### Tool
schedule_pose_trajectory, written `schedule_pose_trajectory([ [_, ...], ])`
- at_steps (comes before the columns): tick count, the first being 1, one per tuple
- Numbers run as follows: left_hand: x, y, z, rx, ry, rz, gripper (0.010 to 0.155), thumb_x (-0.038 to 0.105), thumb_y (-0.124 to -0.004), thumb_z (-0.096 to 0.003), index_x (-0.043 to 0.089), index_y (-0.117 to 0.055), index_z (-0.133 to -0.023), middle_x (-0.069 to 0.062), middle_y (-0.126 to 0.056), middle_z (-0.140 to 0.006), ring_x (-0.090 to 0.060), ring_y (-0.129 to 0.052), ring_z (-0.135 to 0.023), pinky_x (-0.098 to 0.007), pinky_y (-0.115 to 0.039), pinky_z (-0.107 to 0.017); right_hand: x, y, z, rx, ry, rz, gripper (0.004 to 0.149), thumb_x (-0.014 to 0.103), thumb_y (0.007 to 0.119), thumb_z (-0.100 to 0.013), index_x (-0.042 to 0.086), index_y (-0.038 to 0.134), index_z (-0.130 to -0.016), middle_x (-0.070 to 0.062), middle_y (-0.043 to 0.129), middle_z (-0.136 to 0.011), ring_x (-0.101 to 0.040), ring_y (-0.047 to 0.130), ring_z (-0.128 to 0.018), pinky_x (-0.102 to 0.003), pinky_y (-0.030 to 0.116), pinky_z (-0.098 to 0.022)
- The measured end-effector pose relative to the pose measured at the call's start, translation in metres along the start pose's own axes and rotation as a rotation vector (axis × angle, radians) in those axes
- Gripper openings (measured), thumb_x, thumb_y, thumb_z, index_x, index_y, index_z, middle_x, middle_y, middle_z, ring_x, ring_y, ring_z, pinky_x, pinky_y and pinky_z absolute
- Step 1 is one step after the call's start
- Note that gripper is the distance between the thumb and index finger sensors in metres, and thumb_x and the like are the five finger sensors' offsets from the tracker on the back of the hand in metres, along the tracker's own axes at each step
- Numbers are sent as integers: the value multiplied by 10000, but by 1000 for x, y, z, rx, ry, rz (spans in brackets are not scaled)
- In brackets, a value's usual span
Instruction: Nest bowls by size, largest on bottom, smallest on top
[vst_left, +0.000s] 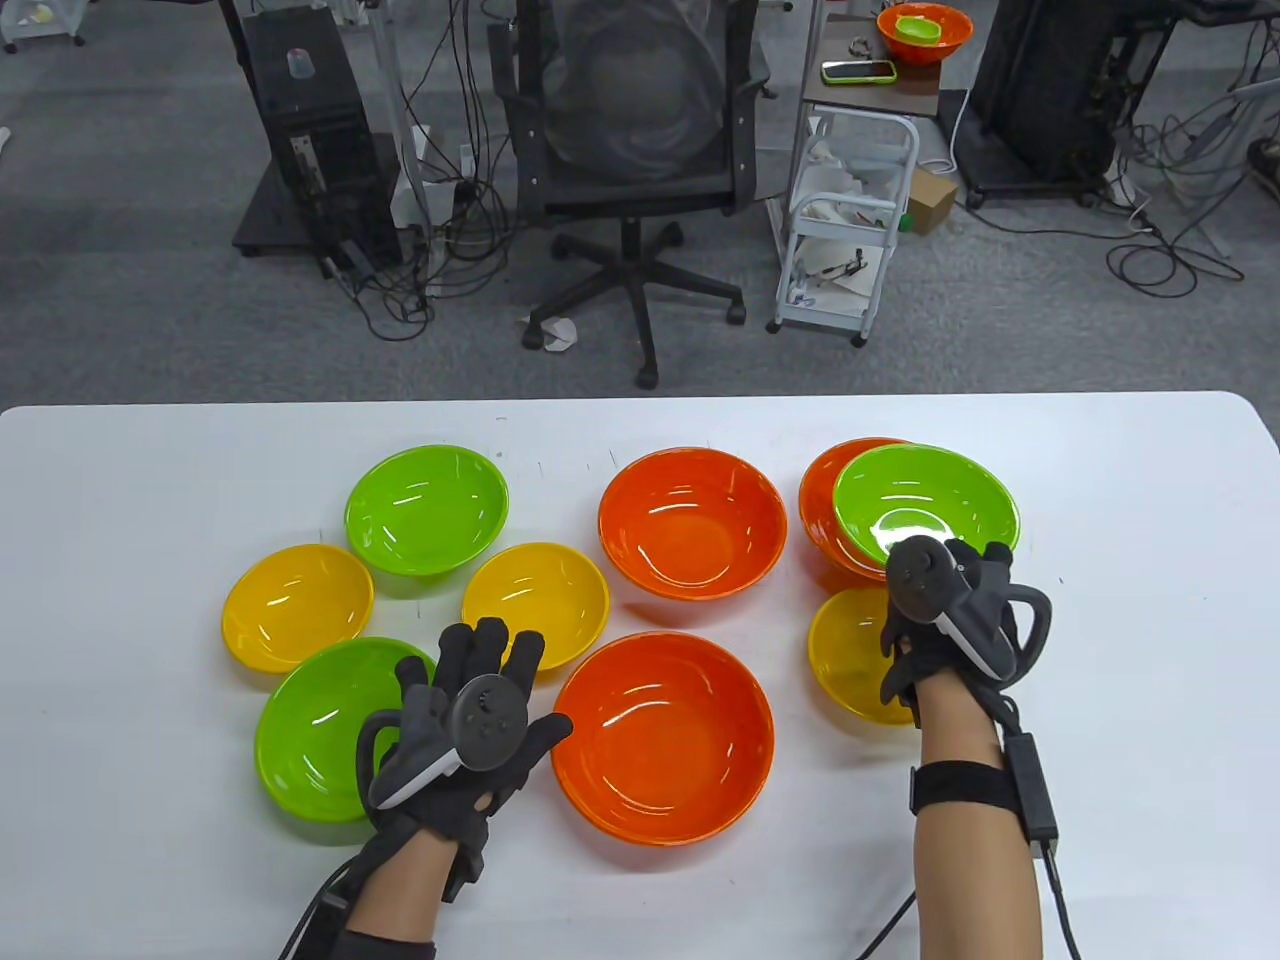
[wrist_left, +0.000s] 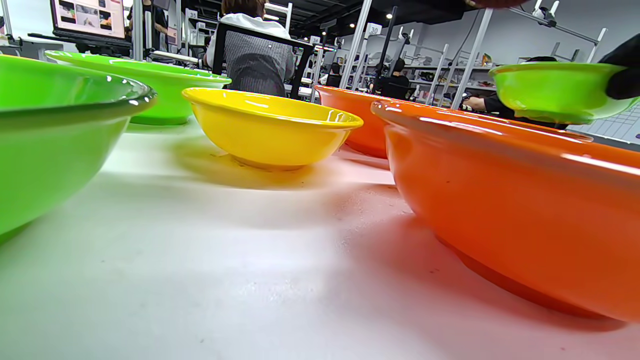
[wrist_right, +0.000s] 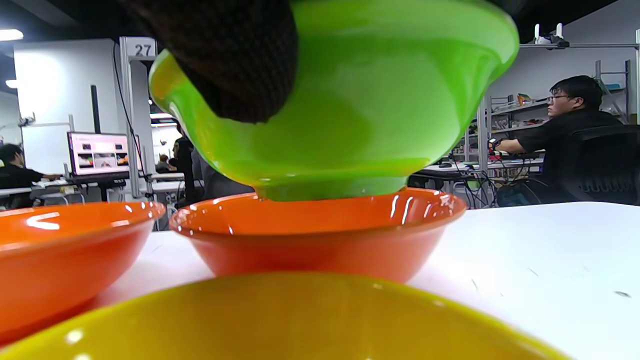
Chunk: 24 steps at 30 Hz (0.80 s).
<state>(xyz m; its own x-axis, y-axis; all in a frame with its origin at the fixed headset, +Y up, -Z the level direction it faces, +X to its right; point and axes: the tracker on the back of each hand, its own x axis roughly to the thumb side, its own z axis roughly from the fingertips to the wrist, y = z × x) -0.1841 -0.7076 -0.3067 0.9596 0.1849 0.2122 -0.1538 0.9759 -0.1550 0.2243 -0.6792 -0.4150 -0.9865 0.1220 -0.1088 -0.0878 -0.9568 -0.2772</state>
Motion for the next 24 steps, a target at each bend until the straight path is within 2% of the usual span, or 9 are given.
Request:
schedule_pose_trajectory([
  [5, 1, 0, 0, 3, -4, 2, 834, 656, -550, -488, 284, -248, -1171, -148, -187, -1239, -479, -183, -1145, -769, -212, -715, 5, 17, -10, 36, 31, 25, 404, 218, 860, -440, 109, 897, -828, -154, 954, -809, -449, 778, -882, -673, 490, -687],
  [16, -2, 0, 1, -2, -1, 20, 837, 656, -549, -489, 281, -243, -1171, -152, -189, -1238, -483, -182, -1143, -769, -214, -713, 14, 36, -32, 84, 77, 33, 402, 236, 872, -436, 119, 916, -818, -156, 948, -822, -449, 761, -898, -661, 523, -682],
  [24, -7, 0, 0, -10, 24, 42, 836, 656, -549, -489, 280, -244, -1170, -153, -191, -1237, -480, -183, -1142, -769, -216, -713, 14, 38, -33, 98, 75, 50, 410, 256, 869, -439, 127, 913, -825, -154, 940, -829, -452, 782, -873, -645, 597, -657],
])
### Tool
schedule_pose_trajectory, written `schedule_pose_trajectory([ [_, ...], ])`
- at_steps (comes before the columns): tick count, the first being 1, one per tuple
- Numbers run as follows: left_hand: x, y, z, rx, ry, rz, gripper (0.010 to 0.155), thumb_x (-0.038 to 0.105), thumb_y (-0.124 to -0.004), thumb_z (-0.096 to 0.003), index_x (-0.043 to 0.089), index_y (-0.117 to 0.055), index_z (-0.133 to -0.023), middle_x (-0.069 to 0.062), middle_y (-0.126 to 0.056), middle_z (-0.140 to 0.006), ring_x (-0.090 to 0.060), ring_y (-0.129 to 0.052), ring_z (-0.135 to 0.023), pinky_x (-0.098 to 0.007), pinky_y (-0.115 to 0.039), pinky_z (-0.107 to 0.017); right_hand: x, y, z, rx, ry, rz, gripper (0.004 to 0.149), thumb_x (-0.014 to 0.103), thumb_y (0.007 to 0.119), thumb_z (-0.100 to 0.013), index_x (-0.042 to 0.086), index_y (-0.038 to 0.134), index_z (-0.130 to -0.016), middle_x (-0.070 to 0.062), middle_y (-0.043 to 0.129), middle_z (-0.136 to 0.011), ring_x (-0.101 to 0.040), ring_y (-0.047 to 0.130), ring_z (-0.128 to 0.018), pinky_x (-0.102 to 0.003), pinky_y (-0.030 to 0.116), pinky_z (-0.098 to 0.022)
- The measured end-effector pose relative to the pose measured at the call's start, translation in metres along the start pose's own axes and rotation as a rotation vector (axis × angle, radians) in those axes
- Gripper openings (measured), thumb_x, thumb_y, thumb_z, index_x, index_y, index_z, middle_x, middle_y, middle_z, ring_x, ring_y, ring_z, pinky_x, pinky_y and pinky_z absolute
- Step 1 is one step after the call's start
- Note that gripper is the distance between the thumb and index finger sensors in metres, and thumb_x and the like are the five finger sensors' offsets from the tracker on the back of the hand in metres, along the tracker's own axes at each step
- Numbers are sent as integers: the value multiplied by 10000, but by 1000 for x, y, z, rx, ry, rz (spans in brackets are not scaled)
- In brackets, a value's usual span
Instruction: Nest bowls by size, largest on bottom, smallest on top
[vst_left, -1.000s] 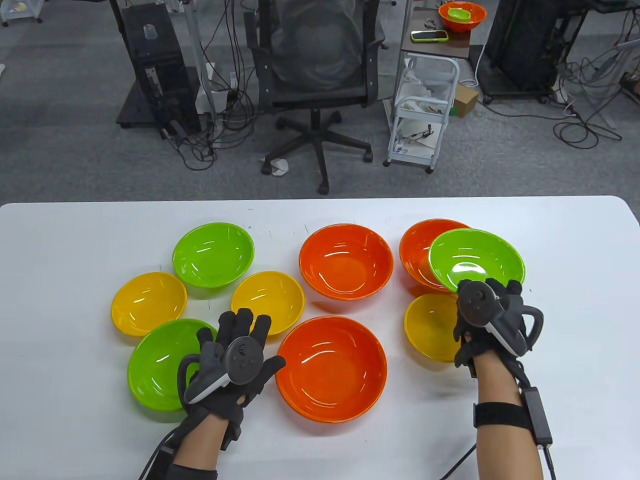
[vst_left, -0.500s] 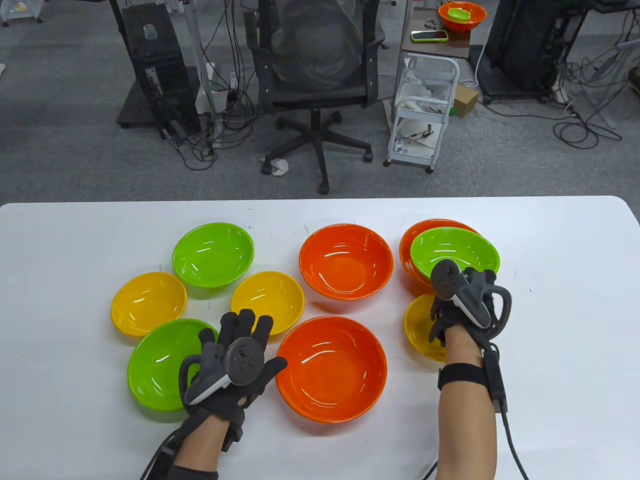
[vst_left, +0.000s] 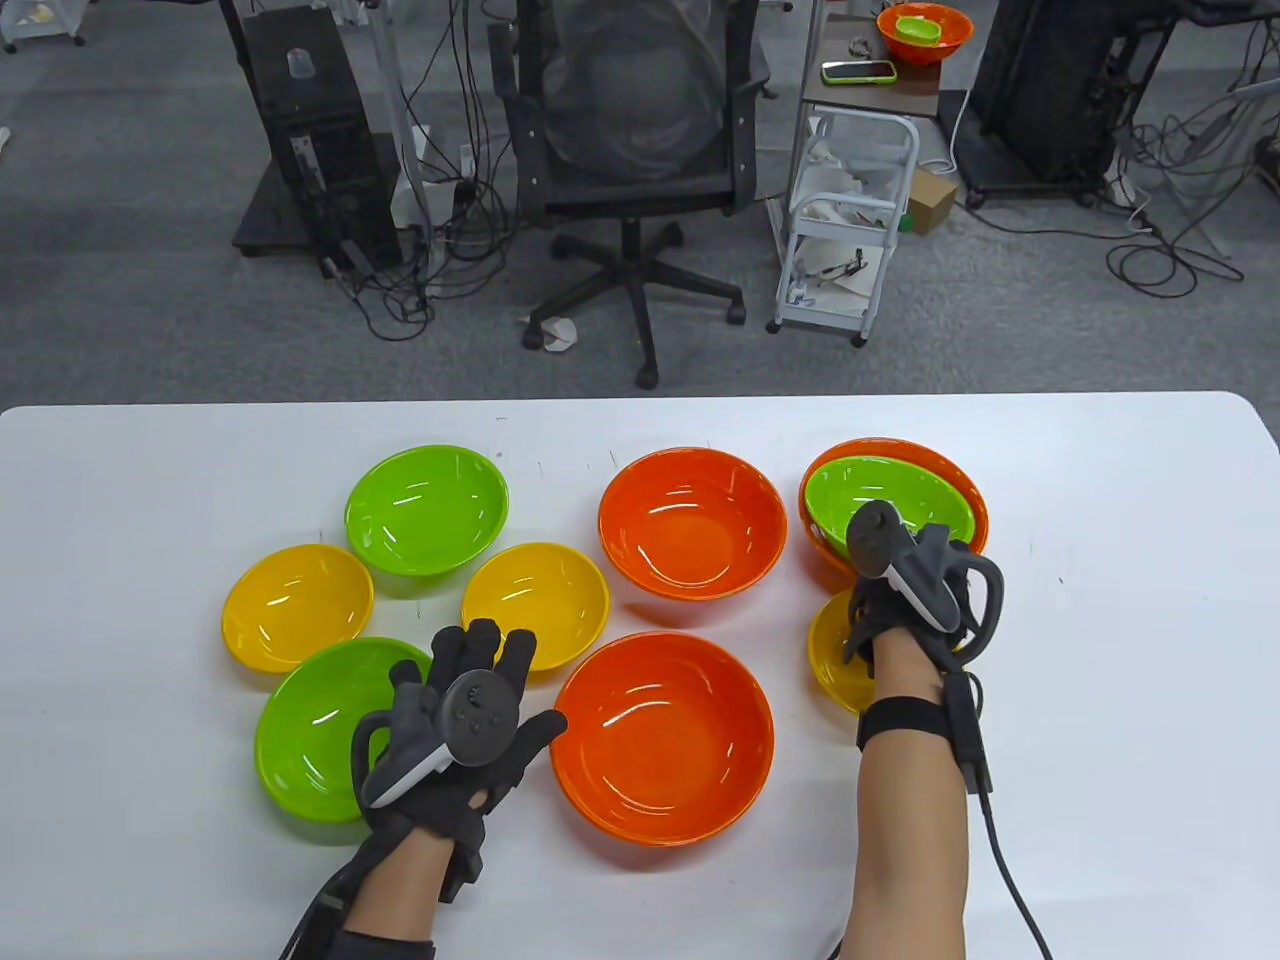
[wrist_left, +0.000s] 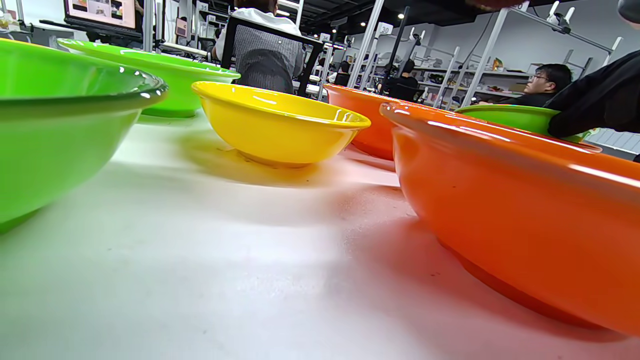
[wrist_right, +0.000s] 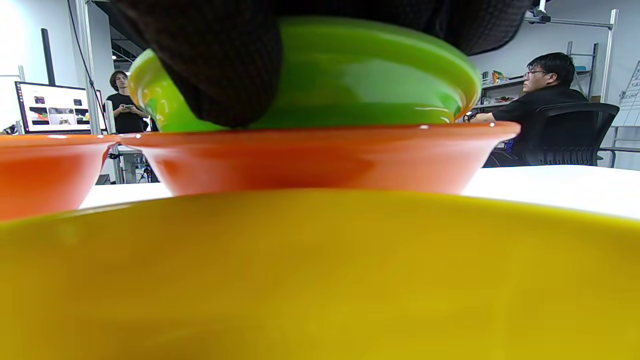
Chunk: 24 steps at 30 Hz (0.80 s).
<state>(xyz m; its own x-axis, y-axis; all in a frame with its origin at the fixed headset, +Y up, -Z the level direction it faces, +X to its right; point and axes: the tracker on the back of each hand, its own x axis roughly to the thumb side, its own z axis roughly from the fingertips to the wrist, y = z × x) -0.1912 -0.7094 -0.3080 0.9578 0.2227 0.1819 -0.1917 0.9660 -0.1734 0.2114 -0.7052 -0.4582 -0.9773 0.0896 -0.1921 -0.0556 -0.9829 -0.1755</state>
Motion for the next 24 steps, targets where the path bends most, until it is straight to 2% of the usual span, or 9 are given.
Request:
schedule_pose_trajectory([
  [4, 0, -1, 0, -23, 8, 11, 838, 659, -544, -488, 280, -240, -1171, -154, -188, -1238, -483, -181, -1141, -769, -216, -714, -2, 1, -1, 138, -5, -3, 466, 286, 808, -469, 117, 832, -903, -185, 862, -908, -487, 713, -908, -660, 554, -666],
  [9, -1, -1, 0, -21, 11, 18, 840, 659, -542, -486, 277, -241, -1172, -156, -189, -1237, -486, -183, -1140, -769, -218, -713, -3, 3, 0, 304, 49, 13, 535, 336, 746, -497, 113, 741, -983, -214, 700, -1032, -506, 526, -1000, -682, 441, -695],
  [14, -5, 1, 0, -29, 18, 28, 839, 659, -544, -487, 278, -244, -1172, -158, -191, -1237, -486, -182, -1140, -768, -219, -714, 0, 4, 3, 300, 44, 20, 549, 334, 750, -501, 106, 711, -999, -213, 680, -1045, -518, 505, -1000, -683, 395, -699],
  [24, -7, 3, 1, -22, 20, 40, 837, 659, -545, -489, 279, -247, -1173, -156, -193, -1238, -484, -186, -1142, -767, -220, -715, 4, -16, 23, 217, -33, 16, 567, 332, 769, -491, 103, 697, -1004, -211, 670, -1048, -519, 504, -999, -690, 395, -695],
])
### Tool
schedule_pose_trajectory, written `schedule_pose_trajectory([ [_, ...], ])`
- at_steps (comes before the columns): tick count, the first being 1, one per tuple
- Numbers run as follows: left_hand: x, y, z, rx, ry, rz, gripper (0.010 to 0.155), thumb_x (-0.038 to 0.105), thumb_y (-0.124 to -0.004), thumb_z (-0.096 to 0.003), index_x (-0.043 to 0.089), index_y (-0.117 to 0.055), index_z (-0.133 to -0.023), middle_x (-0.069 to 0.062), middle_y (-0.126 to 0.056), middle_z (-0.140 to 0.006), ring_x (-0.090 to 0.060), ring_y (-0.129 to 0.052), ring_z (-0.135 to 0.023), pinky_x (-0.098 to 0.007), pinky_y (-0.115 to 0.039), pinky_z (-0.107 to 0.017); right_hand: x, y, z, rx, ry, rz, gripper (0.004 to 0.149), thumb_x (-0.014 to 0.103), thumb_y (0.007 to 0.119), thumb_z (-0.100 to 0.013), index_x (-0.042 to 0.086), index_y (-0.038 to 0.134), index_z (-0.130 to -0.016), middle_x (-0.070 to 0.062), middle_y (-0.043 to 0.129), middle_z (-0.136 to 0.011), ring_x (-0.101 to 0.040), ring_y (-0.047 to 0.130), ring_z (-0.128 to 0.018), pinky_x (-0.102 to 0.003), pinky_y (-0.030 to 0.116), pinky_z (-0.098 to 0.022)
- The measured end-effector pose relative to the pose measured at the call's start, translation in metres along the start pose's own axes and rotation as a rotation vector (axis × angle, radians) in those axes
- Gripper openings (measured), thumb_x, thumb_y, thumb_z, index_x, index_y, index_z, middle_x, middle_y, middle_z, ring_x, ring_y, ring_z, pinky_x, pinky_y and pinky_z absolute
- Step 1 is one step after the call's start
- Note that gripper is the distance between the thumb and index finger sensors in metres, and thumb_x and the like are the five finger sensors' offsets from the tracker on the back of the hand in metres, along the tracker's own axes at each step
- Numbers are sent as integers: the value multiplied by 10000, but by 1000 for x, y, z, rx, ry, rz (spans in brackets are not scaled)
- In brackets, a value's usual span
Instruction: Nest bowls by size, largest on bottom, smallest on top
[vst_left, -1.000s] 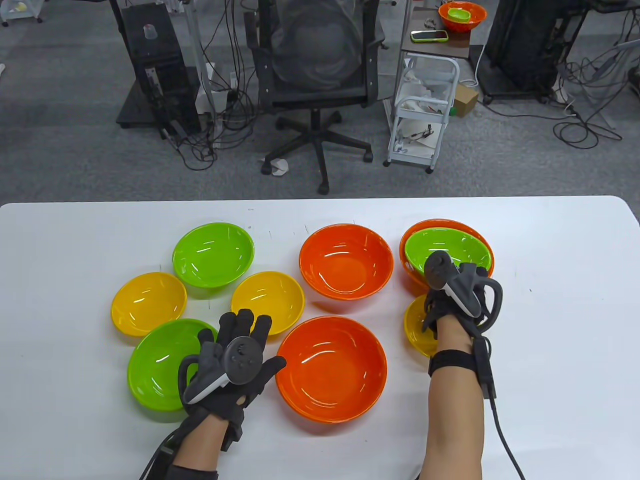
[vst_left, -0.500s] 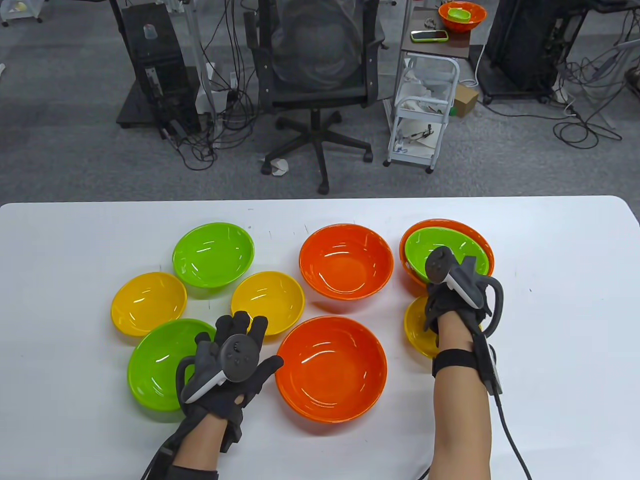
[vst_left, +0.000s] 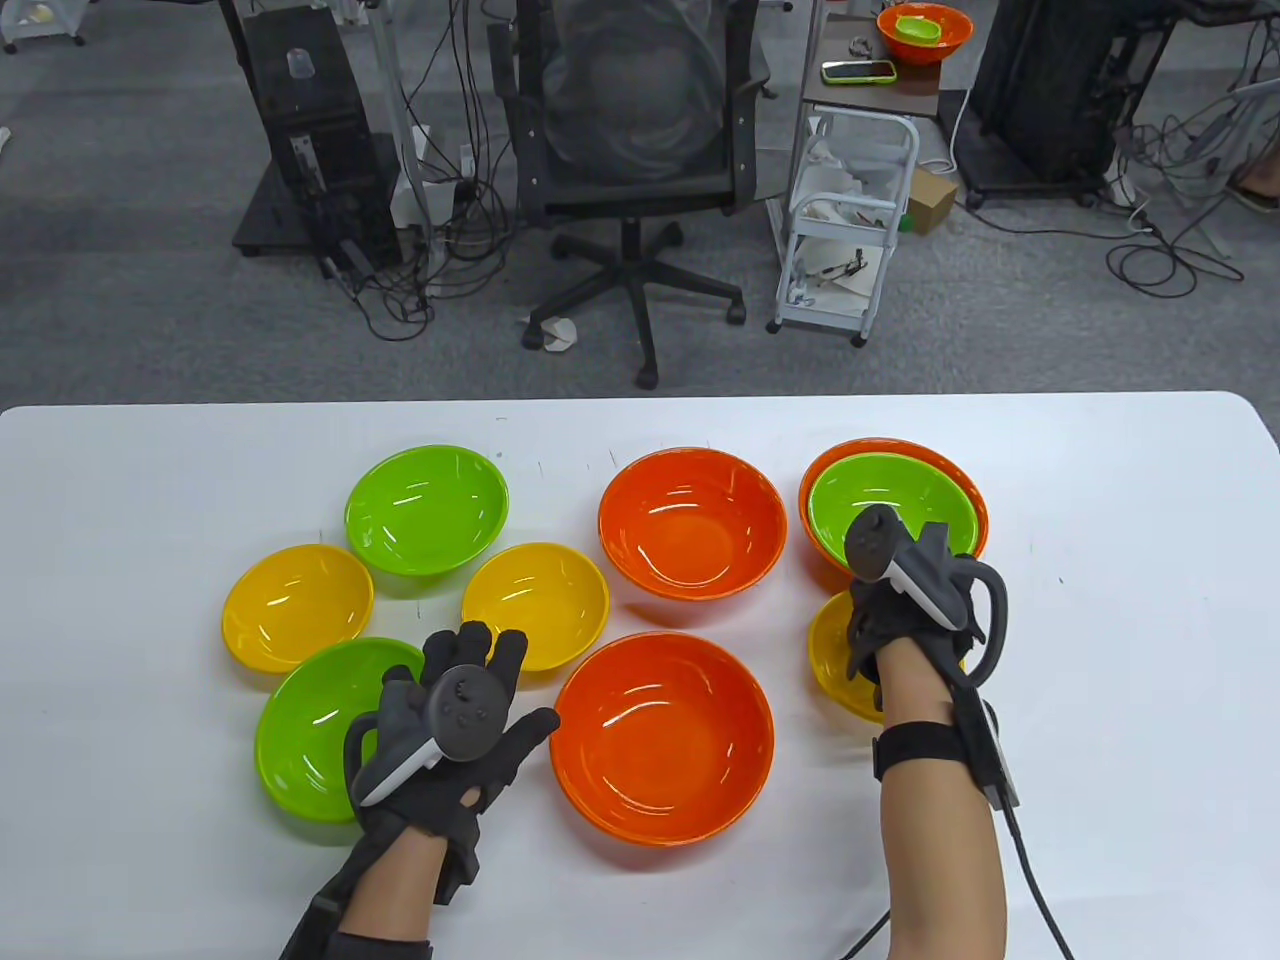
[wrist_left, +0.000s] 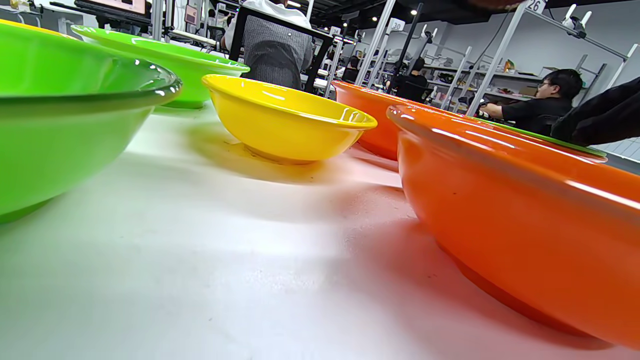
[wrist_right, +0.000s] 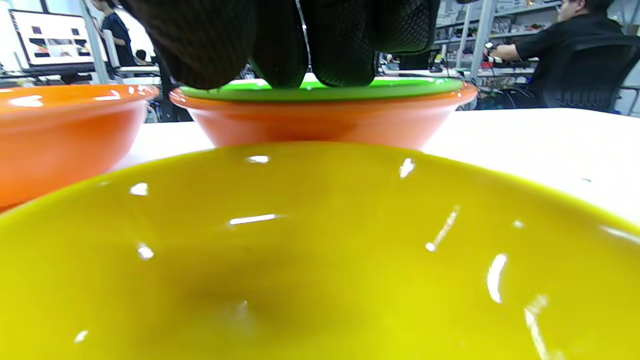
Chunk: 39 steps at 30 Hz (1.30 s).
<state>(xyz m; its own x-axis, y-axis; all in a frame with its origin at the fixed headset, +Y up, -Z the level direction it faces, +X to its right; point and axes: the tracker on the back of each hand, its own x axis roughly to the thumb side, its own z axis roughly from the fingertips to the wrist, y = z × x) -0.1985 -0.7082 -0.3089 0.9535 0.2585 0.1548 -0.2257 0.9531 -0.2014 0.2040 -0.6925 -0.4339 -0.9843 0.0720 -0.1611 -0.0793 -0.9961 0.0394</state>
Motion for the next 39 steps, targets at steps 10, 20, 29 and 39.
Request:
schedule_pose_trajectory([
  [10, 0, 0, -1, 4, 8, 0, 835, 657, -550, -491, 280, -249, -1173, -157, -196, -1238, -489, -191, -1141, -769, -223, -714, 0, -8, 53, -88, -121, -28, 651, 374, 785, -486, 114, 599, -1053, -211, 609, -1079, -527, 455, -1011, -696, 368, -696],
  [20, -1, 0, -1, 12, 21, -12, 835, 656, -551, -491, 279, -252, -1173, -160, -200, -1237, -491, -198, -1142, -771, -225, -712, -4, 13, 93, -66, -216, -64, 709, 406, 791, -482, 127, 530, -1080, -207, 554, -1104, -530, 401, -1023, -698, 325, -700],
  [29, -1, -4, -3, -7, 26, -26, 835, 657, -550, -491, 283, -247, -1173, -157, -192, -1237, -488, -194, -1143, -771, -221, -713, -5, 25, 104, -21, -225, -115, 726, 416, 795, -477, 130, 516, -1083, -205, 528, -1114, -531, 379, -1027, -699, 308, -698],
  [39, 3, -6, -2, -14, 28, -39, 833, 657, -549, -492, 282, -247, -1173, -157, -190, -1237, -489, -194, -1143, -771, -219, -713, -6, 38, 104, 85, -198, -73, 771, 408, 835, -458, 126, 487, -1086, -193, 517, -1116, -530, 396, -1022, -665, 284, -703],
])
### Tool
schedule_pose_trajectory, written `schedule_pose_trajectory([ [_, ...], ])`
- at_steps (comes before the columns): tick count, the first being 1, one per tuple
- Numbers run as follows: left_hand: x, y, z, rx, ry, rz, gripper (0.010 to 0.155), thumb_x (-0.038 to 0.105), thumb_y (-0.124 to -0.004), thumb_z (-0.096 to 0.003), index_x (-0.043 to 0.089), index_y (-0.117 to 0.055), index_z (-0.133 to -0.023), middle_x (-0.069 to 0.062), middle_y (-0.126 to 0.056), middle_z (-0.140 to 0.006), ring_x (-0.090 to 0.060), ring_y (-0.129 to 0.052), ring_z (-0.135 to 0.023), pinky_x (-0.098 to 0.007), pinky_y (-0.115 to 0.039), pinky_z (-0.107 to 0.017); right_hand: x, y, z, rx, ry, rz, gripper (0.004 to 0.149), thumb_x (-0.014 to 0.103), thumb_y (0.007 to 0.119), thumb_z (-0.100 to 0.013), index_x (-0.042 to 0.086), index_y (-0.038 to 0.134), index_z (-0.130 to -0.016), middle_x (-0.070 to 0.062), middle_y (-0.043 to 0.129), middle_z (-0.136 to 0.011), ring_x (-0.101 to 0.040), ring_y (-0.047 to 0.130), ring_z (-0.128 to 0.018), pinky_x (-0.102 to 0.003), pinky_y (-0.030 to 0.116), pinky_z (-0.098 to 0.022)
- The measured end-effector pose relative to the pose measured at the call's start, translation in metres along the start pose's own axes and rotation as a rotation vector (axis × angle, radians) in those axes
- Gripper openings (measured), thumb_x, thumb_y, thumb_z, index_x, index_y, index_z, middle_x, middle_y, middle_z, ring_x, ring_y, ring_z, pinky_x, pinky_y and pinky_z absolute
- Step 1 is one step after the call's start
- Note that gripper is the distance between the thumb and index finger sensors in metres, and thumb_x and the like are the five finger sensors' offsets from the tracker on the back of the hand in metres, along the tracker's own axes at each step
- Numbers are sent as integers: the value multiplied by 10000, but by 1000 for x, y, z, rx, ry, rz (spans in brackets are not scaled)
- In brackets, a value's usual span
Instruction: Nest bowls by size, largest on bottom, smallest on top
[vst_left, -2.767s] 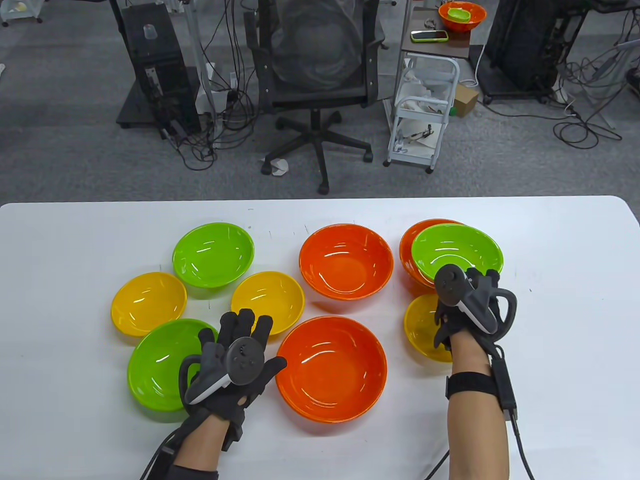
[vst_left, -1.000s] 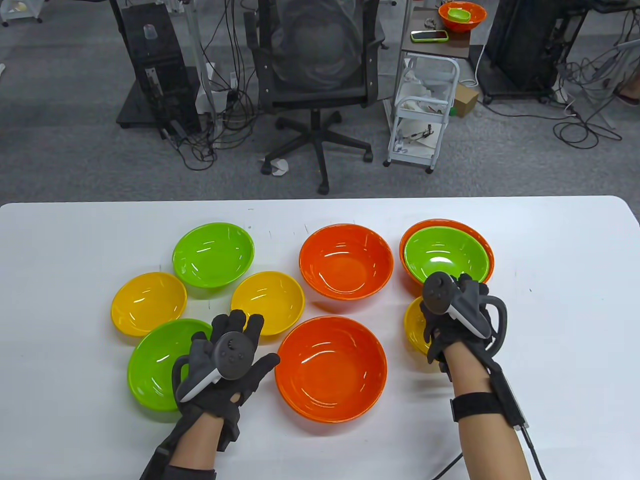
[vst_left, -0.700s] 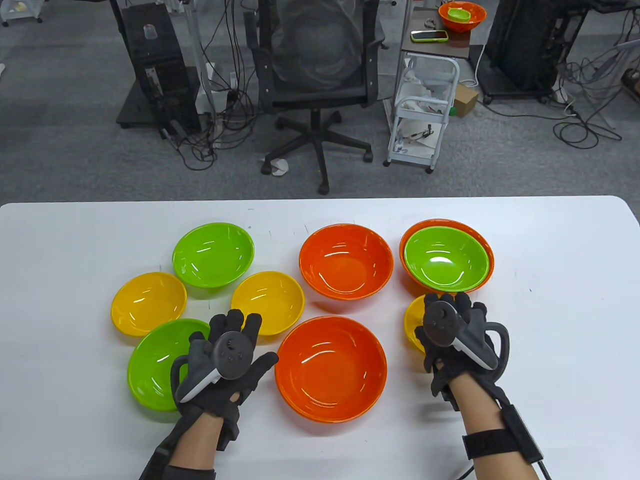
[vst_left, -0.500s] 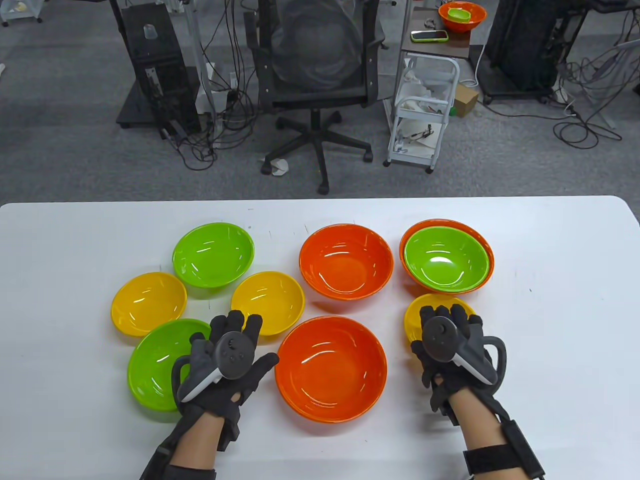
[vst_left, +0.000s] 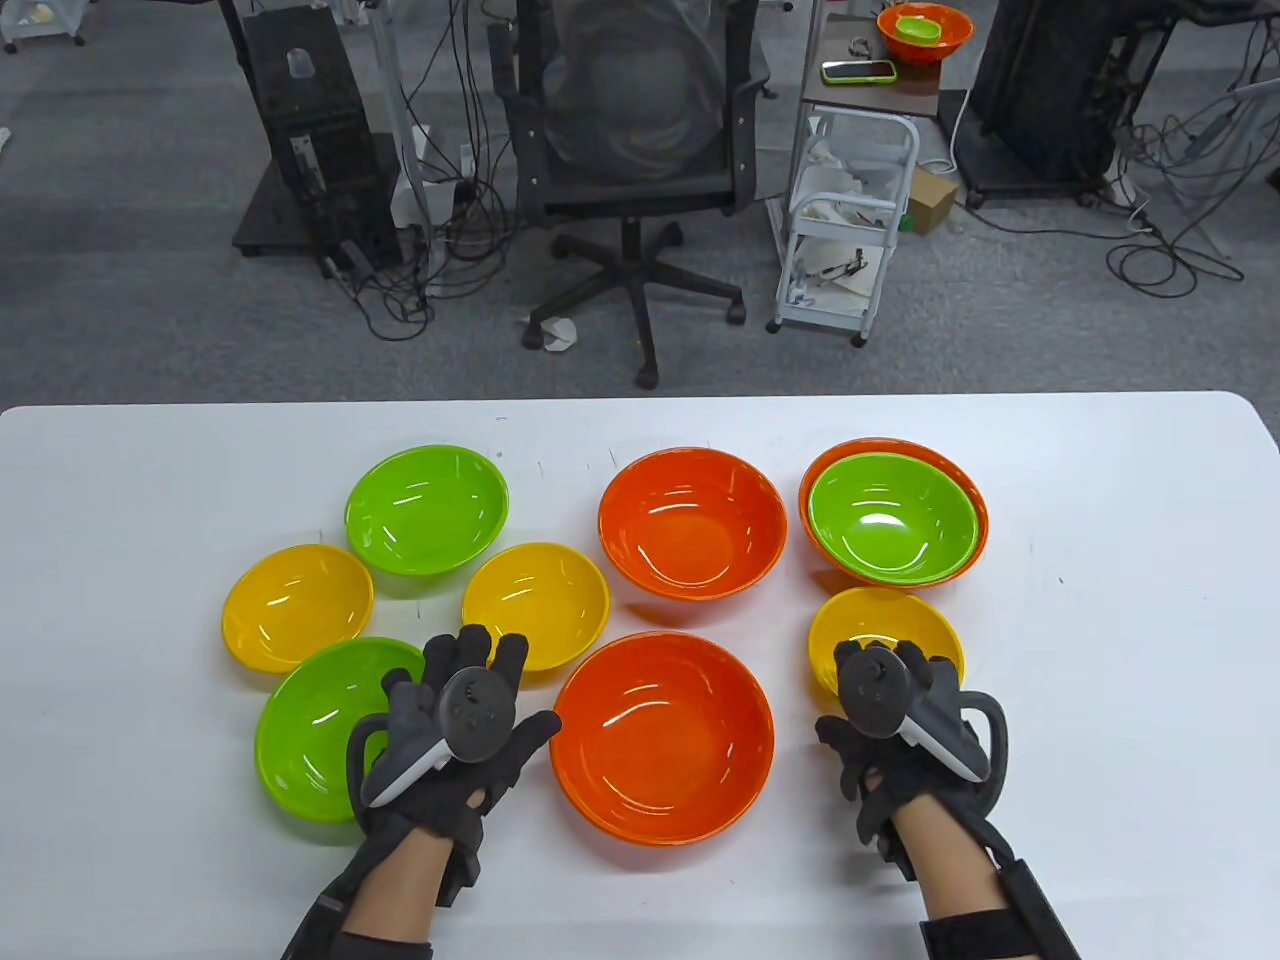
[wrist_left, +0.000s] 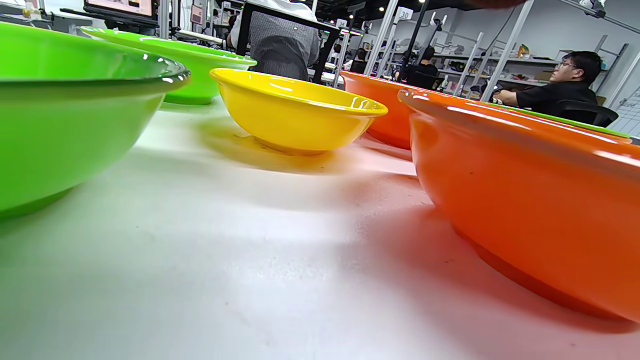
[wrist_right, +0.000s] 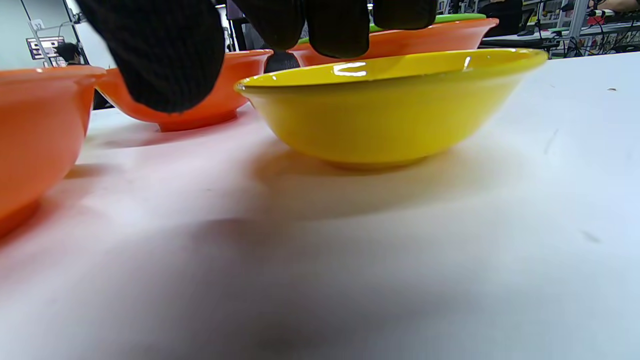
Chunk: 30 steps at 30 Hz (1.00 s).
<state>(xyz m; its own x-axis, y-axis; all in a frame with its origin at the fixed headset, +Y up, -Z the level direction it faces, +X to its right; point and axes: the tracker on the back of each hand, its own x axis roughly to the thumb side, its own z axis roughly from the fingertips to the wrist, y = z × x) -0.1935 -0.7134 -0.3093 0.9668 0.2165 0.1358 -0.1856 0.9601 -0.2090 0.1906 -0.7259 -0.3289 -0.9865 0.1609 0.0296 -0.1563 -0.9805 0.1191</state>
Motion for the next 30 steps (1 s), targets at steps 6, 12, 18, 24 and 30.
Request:
schedule_pose_trajectory([
  [6, 3, -2, -1, -14, -6, 7, 833, 657, -549, -493, 284, -246, -1173, -157, -189, -1238, -489, -192, -1143, -772, -217, -712, -7, 9, -5, 39, 24, 5, 759, 393, 838, -459, 118, 500, -1080, -198, 536, -1106, -527, 411, -1017, -654, 293, -704],
  [12, 3, -3, -1, -26, -6, 20, 833, 656, -553, -492, 283, -248, -1173, -157, -194, -1238, -489, -195, -1143, -771, -218, -713, -8, 15, -9, 67, 28, 7, 713, 348, 834, -466, 102, 539, -1066, -203, 597, -1077, -513, 451, -1012, -636, 316, -707],
  [18, 1, -3, -2, -27, -2, 27, 833, 655, -554, -493, 282, -250, -1173, -157, -195, -1238, -488, -195, -1143, -772, -218, -712, -7, 21, -13, 83, 1, 7, 645, 271, 832, -468, 85, 597, -1039, -197, 684, -1029, -503, 533, -994, -634, 368, -708],
  [24, 0, -3, -2, -25, -3, 29, 834, 656, -553, -494, 282, -247, -1174, -158, -195, -1238, -489, -195, -1143, -772, -217, -713, -10, 22, -16, 34, -42, 4, 544, 187, 817, -467, 63, 696, -983, -200, 780, -956, -501, 697, -916, -649, 509, -687],
  [30, 0, -2, -1, -20, -3, 32, 833, 655, -555, -493, 282, -250, -1173, -159, -199, -1238, -489, -198, -1143, -773, -219, -711, -10, 20, -16, -4, -88, 21, 496, 160, 835, -452, 49, 761, -930, -199, 832, -889, -494, 783, -835, -653, 625, -636],
])
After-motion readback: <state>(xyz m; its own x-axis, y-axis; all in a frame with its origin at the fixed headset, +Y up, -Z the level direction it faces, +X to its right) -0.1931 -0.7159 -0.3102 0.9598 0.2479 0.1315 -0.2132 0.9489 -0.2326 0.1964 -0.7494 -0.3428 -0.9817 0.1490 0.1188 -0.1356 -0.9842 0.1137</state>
